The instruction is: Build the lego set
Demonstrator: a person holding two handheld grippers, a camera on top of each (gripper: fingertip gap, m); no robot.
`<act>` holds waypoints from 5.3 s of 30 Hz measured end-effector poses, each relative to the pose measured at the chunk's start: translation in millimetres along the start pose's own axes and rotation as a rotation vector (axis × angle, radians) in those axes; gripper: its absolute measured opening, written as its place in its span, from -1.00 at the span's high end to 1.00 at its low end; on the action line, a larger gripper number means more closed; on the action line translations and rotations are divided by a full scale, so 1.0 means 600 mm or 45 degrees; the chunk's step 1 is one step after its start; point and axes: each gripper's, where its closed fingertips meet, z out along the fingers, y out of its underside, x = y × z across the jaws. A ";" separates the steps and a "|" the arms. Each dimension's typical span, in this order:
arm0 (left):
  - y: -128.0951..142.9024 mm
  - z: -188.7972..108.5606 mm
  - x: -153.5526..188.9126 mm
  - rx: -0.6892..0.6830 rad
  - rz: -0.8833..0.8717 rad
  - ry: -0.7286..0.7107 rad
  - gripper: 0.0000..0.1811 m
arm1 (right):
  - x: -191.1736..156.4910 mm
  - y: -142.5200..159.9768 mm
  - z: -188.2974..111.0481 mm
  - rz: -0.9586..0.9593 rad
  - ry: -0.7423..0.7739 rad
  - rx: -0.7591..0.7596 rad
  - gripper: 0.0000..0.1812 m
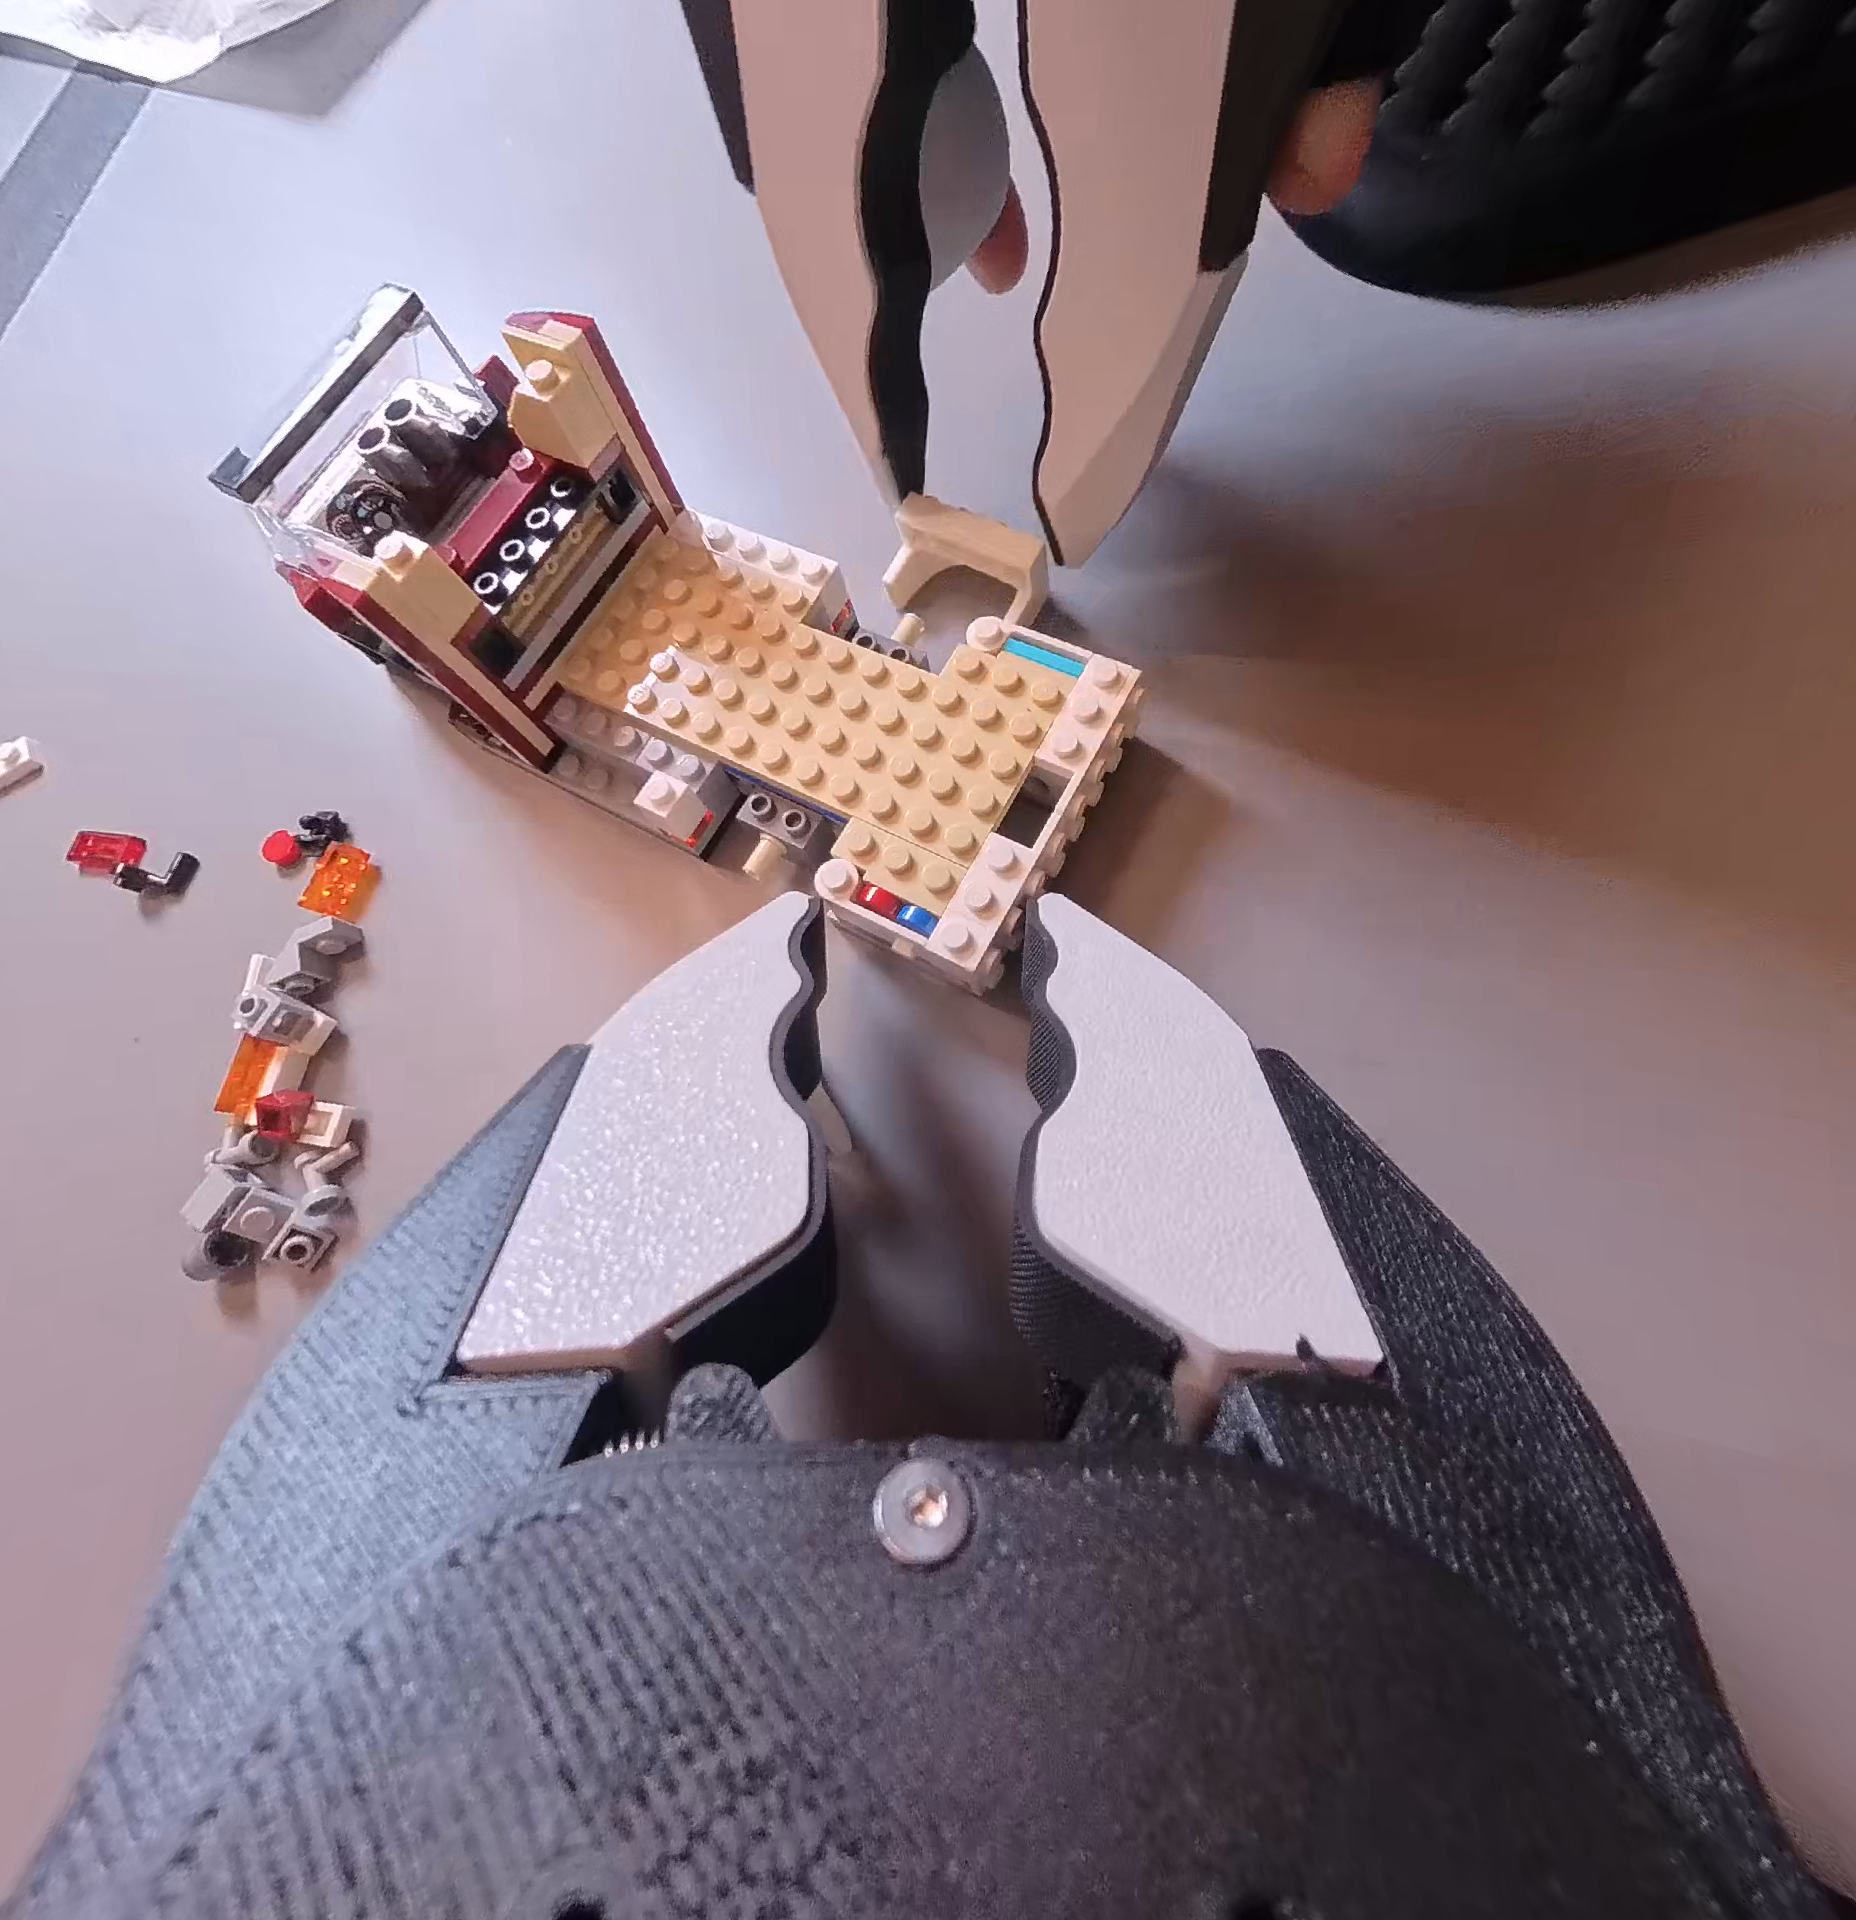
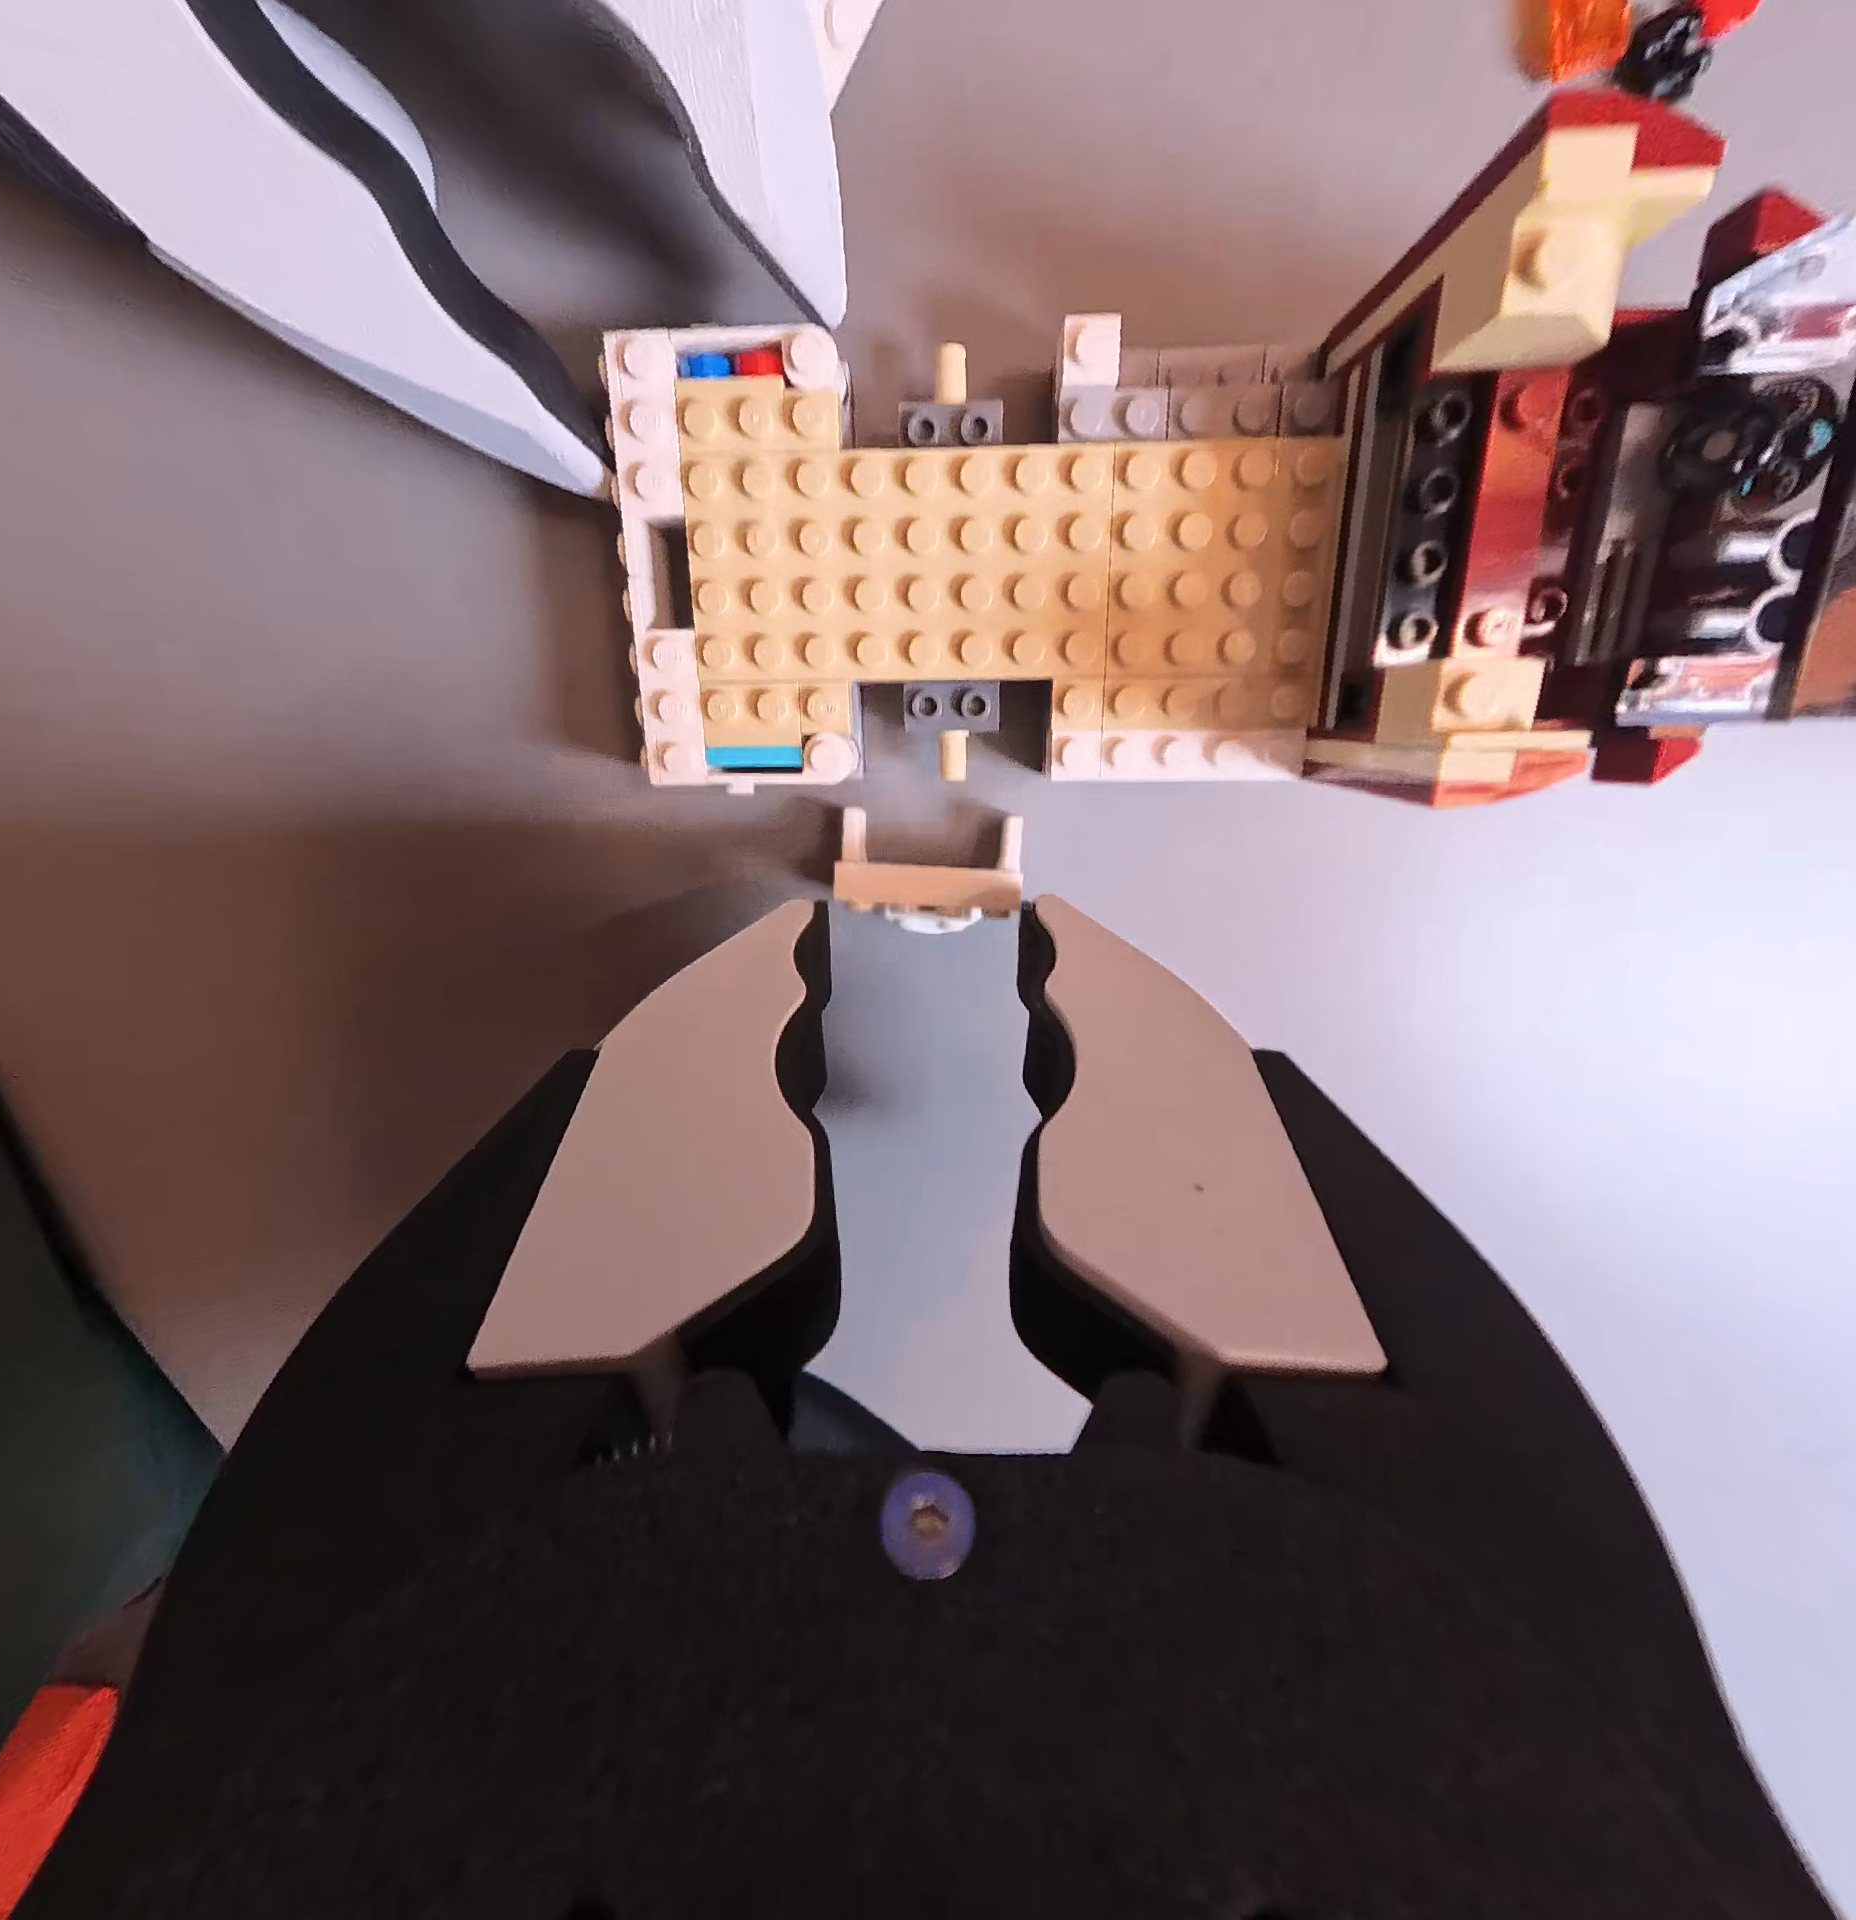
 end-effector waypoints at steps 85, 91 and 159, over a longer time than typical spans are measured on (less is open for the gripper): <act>-0.088 0.021 -0.023 0.059 -0.022 0.141 0.92 | 0.006 -0.053 -0.007 -0.068 0.035 0.157 0.63; -0.089 0.033 -0.023 0.043 -0.026 0.192 0.97 | 0.004 -0.054 -0.003 -0.049 0.010 0.111 0.63; -0.065 0.013 0.001 0.003 -0.160 0.252 0.78 | -0.016 -0.047 0.010 -0.597 0.115 0.349 0.79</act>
